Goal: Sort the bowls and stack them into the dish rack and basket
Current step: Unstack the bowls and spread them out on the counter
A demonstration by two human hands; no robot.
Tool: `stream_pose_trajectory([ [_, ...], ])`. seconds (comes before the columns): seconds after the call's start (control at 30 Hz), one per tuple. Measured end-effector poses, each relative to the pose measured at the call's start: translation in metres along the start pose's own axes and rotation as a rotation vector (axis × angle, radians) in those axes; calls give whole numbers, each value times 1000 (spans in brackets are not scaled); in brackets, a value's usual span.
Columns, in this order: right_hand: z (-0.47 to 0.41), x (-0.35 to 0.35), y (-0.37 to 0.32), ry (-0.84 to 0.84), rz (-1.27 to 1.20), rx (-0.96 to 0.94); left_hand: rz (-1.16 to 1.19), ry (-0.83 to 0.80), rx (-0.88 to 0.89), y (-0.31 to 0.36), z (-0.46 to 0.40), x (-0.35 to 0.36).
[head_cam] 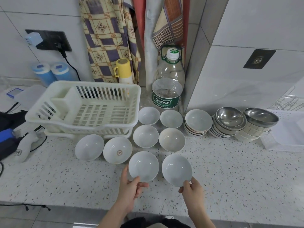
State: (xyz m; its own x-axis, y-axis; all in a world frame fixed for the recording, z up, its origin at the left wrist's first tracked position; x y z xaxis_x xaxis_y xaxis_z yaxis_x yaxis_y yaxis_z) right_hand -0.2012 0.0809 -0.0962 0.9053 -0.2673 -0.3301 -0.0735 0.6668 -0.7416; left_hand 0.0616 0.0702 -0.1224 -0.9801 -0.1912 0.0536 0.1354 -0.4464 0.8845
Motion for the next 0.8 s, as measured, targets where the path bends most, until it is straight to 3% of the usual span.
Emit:
stream_pose_trajectory([
  [0.8, -7, 13, 0, -45, 41, 5, 41, -23, 4, 6, -9, 6],
])
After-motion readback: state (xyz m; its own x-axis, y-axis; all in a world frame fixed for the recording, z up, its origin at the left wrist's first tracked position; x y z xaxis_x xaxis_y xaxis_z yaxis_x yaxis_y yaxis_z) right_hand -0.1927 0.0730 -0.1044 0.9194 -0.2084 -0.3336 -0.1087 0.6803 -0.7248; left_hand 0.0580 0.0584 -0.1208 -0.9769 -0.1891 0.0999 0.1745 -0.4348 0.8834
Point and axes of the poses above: each hand's wrist, its own z-axis away from the middle knuckle, its own x-axis out of the palm, y = z × x, the point moved 9 cm from there along -z, towards the middle knuckle, and after that the axes turned 10 degrees about x, right-handed, at the moved point
